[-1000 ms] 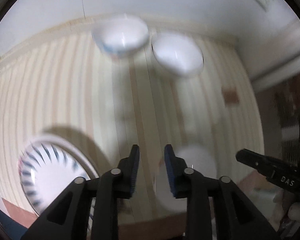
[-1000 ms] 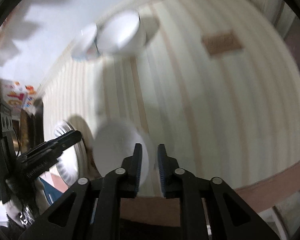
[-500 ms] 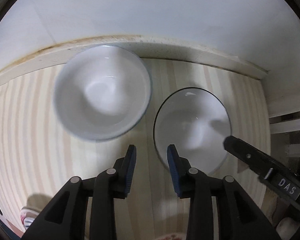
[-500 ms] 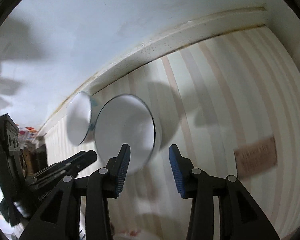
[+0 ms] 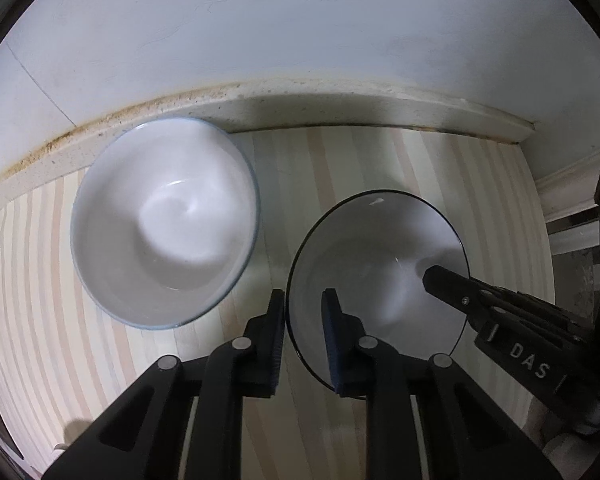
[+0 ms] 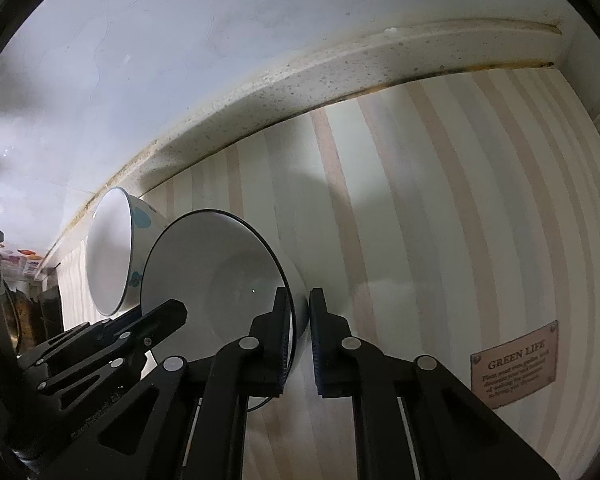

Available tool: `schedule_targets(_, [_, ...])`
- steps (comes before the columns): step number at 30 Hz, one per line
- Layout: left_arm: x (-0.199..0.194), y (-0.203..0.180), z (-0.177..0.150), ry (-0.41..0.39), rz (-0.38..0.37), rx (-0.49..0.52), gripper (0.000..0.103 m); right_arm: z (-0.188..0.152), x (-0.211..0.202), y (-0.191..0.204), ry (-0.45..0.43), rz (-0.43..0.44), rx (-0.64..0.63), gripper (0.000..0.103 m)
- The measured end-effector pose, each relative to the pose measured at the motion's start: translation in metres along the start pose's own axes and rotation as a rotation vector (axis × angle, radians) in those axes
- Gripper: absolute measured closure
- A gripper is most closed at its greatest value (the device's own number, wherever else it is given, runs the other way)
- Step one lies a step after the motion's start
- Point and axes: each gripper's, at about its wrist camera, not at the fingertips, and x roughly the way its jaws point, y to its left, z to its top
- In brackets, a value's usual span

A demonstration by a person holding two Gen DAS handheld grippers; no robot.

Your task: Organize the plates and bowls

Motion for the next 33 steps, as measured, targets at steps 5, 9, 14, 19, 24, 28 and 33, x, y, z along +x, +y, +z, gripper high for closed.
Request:
schedule_targets(5, [-0.021, -0.008, -0.004, -0.041, 0.009, 0.038, 0.087, -0.007, -0.011, 0.002, -0.014, -0.005, -0.014, 0.092])
schedule_targets(9, [-0.037, -0.008, -0.013, -0.060, 0.001, 0.045, 0.087, -0.015, -0.029, 0.003, -0.028, 0.009, -0.013, 0.092])
schedule_targets(14, [-0.064, -0.006, -0.027, -0.088, -0.017, 0.055, 0.087, -0.032, -0.057, 0.008, -0.055, 0.016, -0.027, 0.092])
schedule_targets(19, [-0.089, -0.003, -0.050, -0.106, -0.030, 0.064, 0.087, -0.056, -0.081, 0.015, -0.072, 0.018, -0.043, 0.092])
schedule_targets(24, [-0.107, -0.003, -0.077, -0.118, -0.037, 0.075, 0.087, -0.091, -0.102, 0.025, -0.076, 0.014, -0.059, 0.092])
schedule_targets(28, [-0.117, -0.003, -0.101, -0.111, -0.047, 0.088, 0.087, -0.124, -0.115, 0.029, -0.075, 0.018, -0.057, 0.092])
schedule_targets(33, [-0.121, -0.006, -0.133, -0.089, -0.062, 0.109, 0.087, -0.166, -0.124, 0.028, -0.055, 0.009, -0.046, 0.092])
